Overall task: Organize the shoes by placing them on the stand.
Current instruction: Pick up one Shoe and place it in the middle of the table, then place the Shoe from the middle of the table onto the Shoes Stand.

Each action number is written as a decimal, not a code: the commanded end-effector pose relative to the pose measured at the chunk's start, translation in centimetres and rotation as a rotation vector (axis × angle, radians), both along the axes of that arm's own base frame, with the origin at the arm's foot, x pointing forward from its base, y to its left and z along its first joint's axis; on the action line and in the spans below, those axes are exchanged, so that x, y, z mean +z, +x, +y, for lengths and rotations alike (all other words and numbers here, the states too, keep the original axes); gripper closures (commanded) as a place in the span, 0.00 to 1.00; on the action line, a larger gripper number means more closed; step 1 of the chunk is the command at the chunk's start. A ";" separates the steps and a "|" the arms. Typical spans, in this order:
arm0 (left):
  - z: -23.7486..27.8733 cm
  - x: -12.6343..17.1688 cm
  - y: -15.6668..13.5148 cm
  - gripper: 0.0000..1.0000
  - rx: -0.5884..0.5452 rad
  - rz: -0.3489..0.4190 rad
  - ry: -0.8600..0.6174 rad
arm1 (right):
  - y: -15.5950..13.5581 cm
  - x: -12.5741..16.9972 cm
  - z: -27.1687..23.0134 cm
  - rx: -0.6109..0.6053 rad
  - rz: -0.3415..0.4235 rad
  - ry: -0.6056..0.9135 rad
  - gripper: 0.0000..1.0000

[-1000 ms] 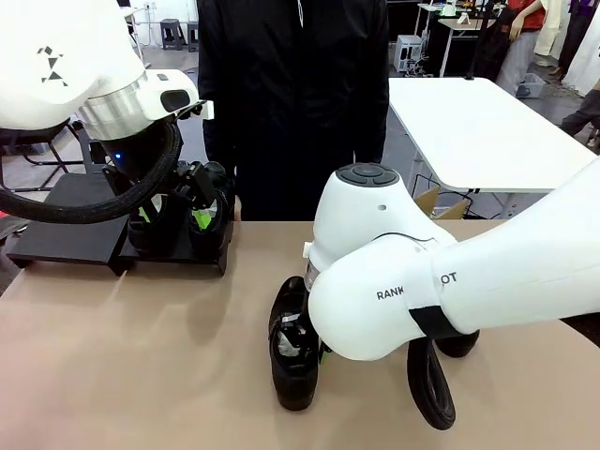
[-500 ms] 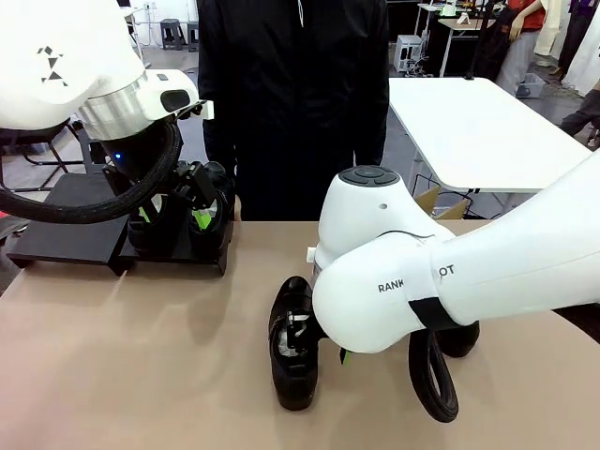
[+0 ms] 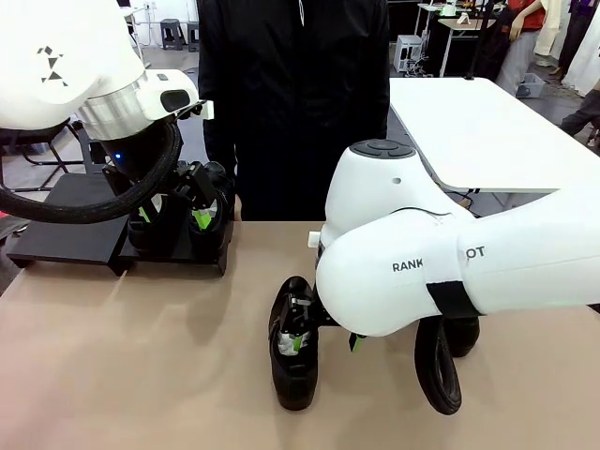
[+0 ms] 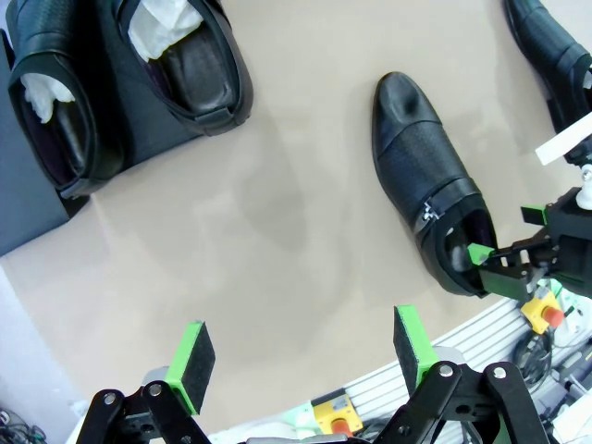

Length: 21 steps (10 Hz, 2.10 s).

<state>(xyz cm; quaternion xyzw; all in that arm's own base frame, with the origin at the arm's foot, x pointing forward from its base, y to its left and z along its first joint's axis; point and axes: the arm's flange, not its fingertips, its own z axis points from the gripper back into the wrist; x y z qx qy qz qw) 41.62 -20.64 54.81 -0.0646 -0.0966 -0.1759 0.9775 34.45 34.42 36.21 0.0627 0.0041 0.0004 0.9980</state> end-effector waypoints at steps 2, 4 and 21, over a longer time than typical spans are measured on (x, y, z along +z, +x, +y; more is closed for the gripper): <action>0.3 0.0 -0.2 0.00 0.004 -0.002 0.003 | 0.5 -1.2 0.3 -0.016 -0.005 0.016 0.00; 0.3 0.0 -0.2 0.00 0.004 -0.002 0.003 | 0.5 -1.2 0.3 -0.016 -0.005 0.016 0.00; -13.5 2.8 -10.1 0.00 0.103 0.100 -0.043 | 1.2 13.5 -27.1 -0.593 -0.269 0.227 0.00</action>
